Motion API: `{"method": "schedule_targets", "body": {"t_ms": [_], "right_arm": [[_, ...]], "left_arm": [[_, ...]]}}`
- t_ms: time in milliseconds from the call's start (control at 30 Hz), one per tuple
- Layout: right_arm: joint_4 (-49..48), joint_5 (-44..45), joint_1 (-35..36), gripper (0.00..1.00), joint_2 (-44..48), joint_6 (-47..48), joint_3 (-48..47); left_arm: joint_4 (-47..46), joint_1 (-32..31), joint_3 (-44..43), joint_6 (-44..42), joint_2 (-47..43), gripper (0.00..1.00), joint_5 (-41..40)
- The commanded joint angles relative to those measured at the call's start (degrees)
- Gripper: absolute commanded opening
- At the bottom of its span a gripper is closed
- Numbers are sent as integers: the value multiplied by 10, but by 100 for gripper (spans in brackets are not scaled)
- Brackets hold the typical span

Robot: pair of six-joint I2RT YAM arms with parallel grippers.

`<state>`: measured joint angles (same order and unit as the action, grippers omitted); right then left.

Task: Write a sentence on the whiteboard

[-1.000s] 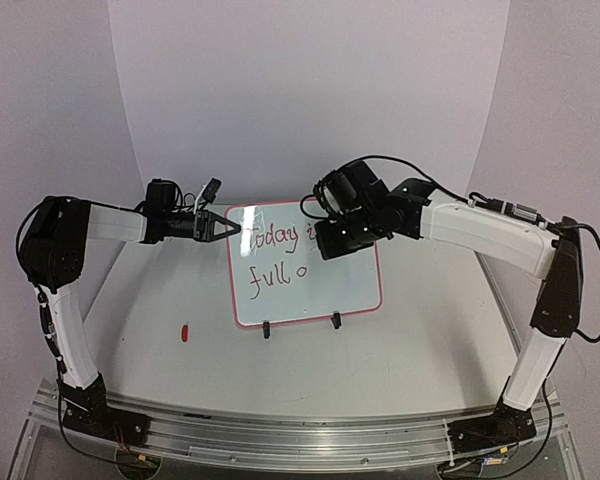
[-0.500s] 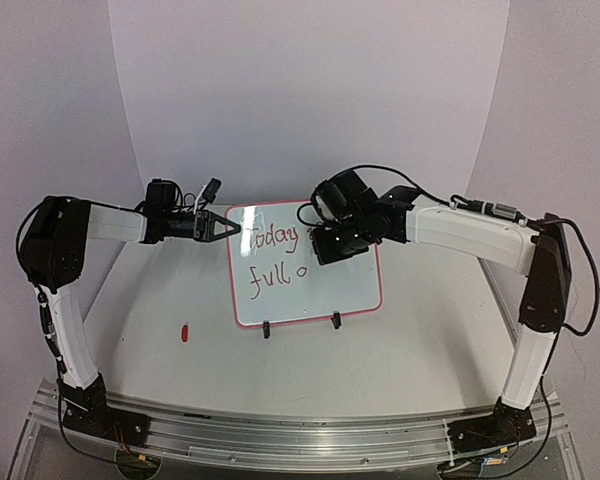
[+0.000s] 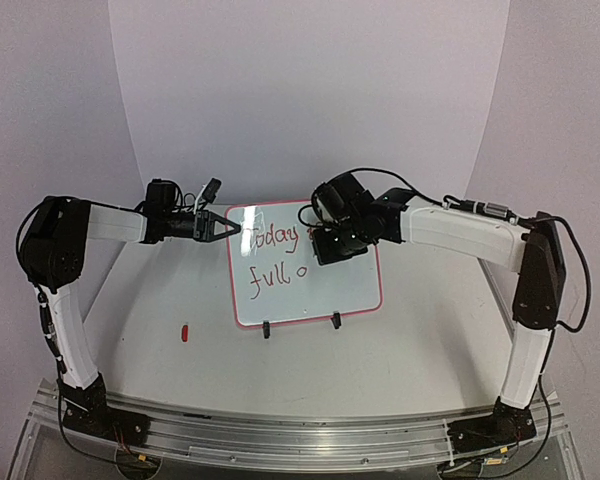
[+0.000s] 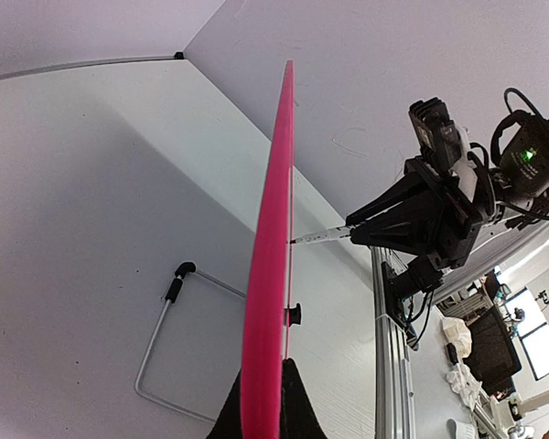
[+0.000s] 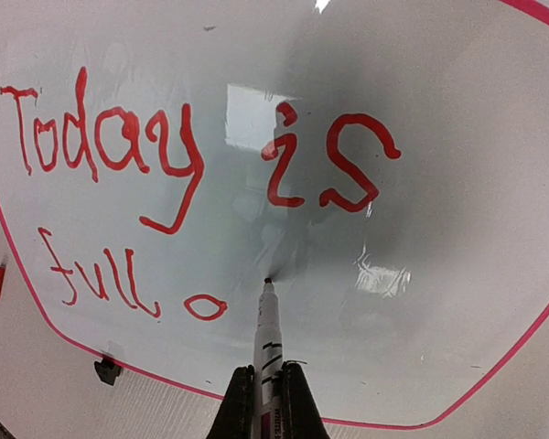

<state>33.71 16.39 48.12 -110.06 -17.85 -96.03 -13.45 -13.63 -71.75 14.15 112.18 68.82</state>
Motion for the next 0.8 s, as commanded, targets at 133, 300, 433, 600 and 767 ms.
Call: {"method": "schedule_targets", "body": {"t_ms": [133,300,433,600,767], "right_arm": [[-10,7,-9,0,-22,-9,-34],[-9,-7,-10,0,-26,-10,-37],[-4,-23,-9,0,-22,-12,-31],[16,-35,-10,0,-19,-20,-21],[32,-38,-9,0,-17,-27,-10]], "left_arm": [[12,-9,9,-70,11,0,-78],[12,-9,9,-70,11,0,-78],[12,-9,8,-69,11,0,-79],[12,-8,8,-69,12,0,-79],[12,-8,7,-69,13,0,-80]]}}
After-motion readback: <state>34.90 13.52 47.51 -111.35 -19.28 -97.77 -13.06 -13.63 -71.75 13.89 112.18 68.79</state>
